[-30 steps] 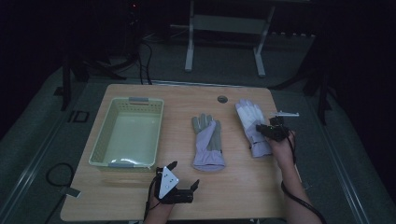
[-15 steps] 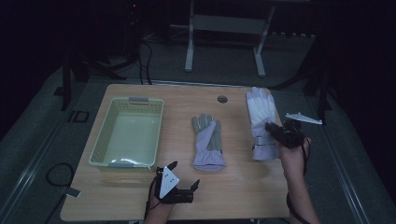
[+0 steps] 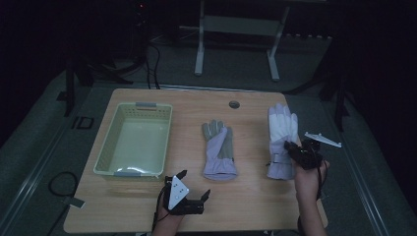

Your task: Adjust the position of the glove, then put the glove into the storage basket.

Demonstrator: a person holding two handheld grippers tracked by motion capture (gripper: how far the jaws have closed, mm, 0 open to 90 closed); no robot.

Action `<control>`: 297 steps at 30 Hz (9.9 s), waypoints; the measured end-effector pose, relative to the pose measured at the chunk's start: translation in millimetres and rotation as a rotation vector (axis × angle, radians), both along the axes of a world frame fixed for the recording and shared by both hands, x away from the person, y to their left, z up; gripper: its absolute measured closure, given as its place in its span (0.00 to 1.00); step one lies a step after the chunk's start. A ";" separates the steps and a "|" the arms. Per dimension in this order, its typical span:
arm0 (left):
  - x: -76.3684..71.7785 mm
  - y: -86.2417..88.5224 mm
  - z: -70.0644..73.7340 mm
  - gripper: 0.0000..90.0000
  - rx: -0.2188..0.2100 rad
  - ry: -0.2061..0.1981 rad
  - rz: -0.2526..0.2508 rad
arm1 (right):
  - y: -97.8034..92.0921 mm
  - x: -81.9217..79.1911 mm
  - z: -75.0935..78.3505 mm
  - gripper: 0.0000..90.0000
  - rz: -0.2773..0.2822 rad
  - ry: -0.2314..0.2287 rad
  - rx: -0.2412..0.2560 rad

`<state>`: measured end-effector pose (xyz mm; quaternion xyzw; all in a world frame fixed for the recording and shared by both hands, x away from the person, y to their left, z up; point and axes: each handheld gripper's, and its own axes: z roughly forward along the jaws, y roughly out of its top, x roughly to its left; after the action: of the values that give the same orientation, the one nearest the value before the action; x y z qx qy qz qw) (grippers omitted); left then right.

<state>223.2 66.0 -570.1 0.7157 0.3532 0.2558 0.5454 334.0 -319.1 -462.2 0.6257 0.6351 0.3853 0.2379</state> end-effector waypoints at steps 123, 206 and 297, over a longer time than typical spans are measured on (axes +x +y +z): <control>-0.8 -1.3 -0.1 0.01 0.007 -0.008 -0.009 | 171.9 36.2 -3.4 0.89 0.449 0.154 -0.110; 83.7 -30.2 62.2 0.23 0.096 0.360 0.069 | 116.9 37.9 -27.4 0.47 0.547 -0.047 -0.084; 110.8 36.7 133.8 0.81 0.144 0.526 -0.214 | 176.0 41.5 33.9 0.88 0.581 0.084 0.104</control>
<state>333.9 102.7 -436.2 0.8275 0.3858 0.0267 0.4069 375.4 -143.1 -428.3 0.4446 0.7762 0.4431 0.0586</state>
